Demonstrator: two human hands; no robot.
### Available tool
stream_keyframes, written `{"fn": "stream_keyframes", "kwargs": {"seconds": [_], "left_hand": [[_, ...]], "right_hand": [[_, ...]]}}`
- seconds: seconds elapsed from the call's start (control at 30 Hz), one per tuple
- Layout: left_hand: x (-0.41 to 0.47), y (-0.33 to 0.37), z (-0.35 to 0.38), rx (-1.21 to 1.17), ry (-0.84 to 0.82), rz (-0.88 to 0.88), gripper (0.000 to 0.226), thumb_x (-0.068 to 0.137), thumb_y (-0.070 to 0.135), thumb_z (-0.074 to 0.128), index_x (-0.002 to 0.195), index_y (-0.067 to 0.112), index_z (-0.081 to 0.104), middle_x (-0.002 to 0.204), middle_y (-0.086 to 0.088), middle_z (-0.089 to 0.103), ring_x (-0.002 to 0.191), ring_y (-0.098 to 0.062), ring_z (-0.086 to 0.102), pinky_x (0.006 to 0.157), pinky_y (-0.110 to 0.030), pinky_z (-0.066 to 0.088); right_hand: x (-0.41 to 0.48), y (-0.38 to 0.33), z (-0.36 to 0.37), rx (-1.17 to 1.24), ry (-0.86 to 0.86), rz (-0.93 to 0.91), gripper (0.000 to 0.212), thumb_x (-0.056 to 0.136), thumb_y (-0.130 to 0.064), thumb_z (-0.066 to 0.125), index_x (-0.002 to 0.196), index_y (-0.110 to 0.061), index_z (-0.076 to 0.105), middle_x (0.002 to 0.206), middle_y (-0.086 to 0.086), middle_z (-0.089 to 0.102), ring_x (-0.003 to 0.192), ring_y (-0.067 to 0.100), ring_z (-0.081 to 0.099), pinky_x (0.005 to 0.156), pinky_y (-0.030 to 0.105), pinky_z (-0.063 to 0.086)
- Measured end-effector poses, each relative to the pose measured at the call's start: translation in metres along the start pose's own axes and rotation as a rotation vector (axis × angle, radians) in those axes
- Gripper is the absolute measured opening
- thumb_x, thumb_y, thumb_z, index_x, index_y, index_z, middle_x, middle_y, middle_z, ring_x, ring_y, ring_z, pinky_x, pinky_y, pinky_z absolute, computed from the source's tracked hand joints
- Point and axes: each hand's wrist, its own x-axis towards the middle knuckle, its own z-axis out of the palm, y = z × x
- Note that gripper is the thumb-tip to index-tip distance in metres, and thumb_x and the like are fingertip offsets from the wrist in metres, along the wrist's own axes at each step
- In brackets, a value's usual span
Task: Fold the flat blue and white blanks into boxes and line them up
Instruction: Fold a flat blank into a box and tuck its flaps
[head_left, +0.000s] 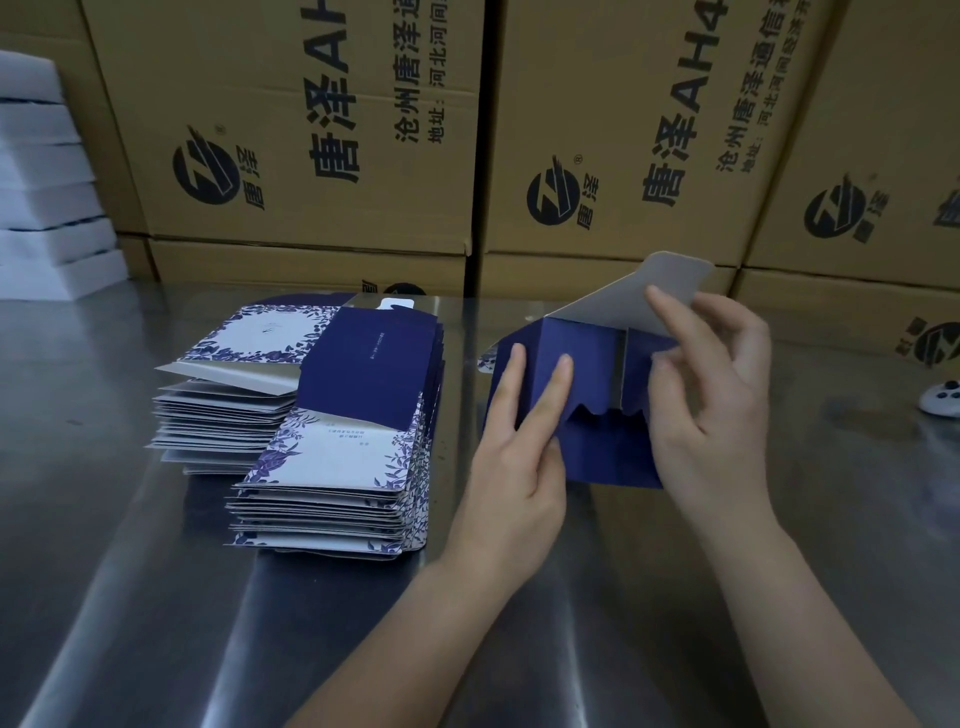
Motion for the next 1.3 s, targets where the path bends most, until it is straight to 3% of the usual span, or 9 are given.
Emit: {"fn": "stream_keyframes", "kwargs": {"seconds": [0.13, 0.3, 0.53, 0.77, 0.9, 0.97, 1.03, 1.17, 1.3], "left_hand": [[0.001, 0.003, -0.002, 0.011, 0.053, -0.037, 0.064, 0.090, 0.013, 0.045, 0.148, 0.037, 0.029, 0.165, 0.006, 0.012, 0.141, 0.020, 0.006, 0.101, 0.005, 0.014], [0.003, 0.006, -0.005, -0.033, 0.135, -0.094, 0.052, 0.094, 0.027, 0.048, 0.142, 0.044, 0.036, 0.162, 0.013, 0.022, 0.144, 0.012, 0.016, 0.103, 0.002, 0.017], [0.003, 0.003, -0.007, -0.042, 0.239, -0.098, 0.046, 0.099, 0.014, 0.053, 0.137, 0.039, 0.052, 0.155, 0.015, 0.037, 0.138, 0.012, 0.033, 0.101, -0.009, 0.037], [0.007, 0.004, -0.012, -0.159, 0.296, -0.137, 0.052, 0.098, 0.008, 0.051, 0.128, 0.050, 0.051, 0.153, 0.011, 0.042, 0.131, 0.023, 0.030, 0.097, 0.001, 0.029], [0.008, 0.003, -0.016, -0.277, 0.317, -0.178, 0.047, 0.093, 0.013, 0.047, 0.129, 0.041, 0.059, 0.151, 0.015, 0.045, 0.136, 0.015, 0.033, 0.107, -0.010, 0.032], [0.008, 0.004, -0.015, -0.288, 0.327, -0.184, 0.045, 0.090, 0.015, 0.047, 0.126, 0.039, 0.062, 0.150, 0.015, 0.047, 0.136, 0.013, 0.035, 0.112, -0.019, 0.033], [0.008, 0.007, -0.016, -0.283, 0.330, -0.190, 0.041, 0.090, 0.019, 0.049, 0.121, 0.042, 0.062, 0.147, 0.015, 0.049, 0.135, 0.012, 0.038, 0.113, -0.025, 0.035], [0.006, 0.008, -0.015, -0.252, 0.332, -0.177, 0.032, 0.089, 0.028, 0.057, 0.118, 0.040, 0.063, 0.143, 0.017, 0.051, 0.134, 0.005, 0.041, 0.112, -0.036, 0.040], [0.005, 0.008, -0.013, -0.213, 0.313, -0.147, 0.049, 0.084, 0.019, 0.065, 0.130, 0.030, 0.054, 0.140, 0.014, 0.052, 0.137, -0.009, 0.044, 0.111, -0.044, 0.041]], "right_hand": [[0.000, 0.003, 0.000, -0.016, -0.052, -0.072, 0.054, 0.090, 0.007, 0.049, 0.134, -0.025, 0.049, 0.138, 0.007, 0.038, 0.125, 0.015, 0.044, 0.101, 0.022, 0.042], [0.002, 0.012, 0.001, 0.036, -0.056, 0.024, 0.058, 0.086, 0.005, 0.062, 0.133, -0.027, 0.049, 0.141, 0.003, 0.037, 0.133, 0.007, 0.037, 0.106, 0.032, 0.043], [0.002, 0.016, 0.002, 0.258, -0.052, 0.259, 0.079, 0.086, -0.004, 0.066, 0.146, -0.037, 0.027, 0.143, -0.012, 0.040, 0.128, -0.005, 0.041, 0.098, 0.009, 0.041], [-0.001, 0.009, 0.005, 0.320, -0.205, 0.260, 0.044, 0.101, -0.010, 0.042, 0.128, -0.041, 0.054, 0.143, -0.018, 0.045, 0.134, -0.006, 0.036, 0.114, 0.038, 0.034], [-0.001, 0.007, 0.007, 0.369, -0.234, 0.269, 0.033, 0.092, -0.042, 0.047, 0.122, -0.037, 0.059, 0.144, -0.022, 0.042, 0.132, -0.011, 0.035, 0.107, 0.021, 0.037], [-0.002, 0.005, 0.007, 0.355, -0.272, 0.251, 0.043, 0.080, -0.054, 0.061, 0.120, -0.040, 0.056, 0.146, -0.026, 0.036, 0.131, -0.012, 0.034, 0.096, 0.009, 0.041], [-0.003, 0.007, 0.007, 0.307, -0.291, 0.236, 0.056, 0.070, -0.056, 0.075, 0.119, -0.042, 0.052, 0.146, -0.029, 0.034, 0.131, -0.009, 0.035, 0.095, 0.015, 0.044], [-0.005, 0.009, 0.009, 0.163, -0.274, 0.193, 0.083, 0.064, -0.053, 0.076, 0.137, -0.043, 0.036, 0.138, -0.029, 0.037, 0.127, -0.012, 0.035, 0.095, 0.017, 0.042], [-0.005, 0.011, 0.012, 0.058, -0.266, 0.181, 0.104, 0.070, -0.039, 0.079, 0.152, -0.035, 0.014, 0.136, -0.015, 0.036, 0.124, -0.011, 0.034, 0.101, 0.018, 0.037]]}}
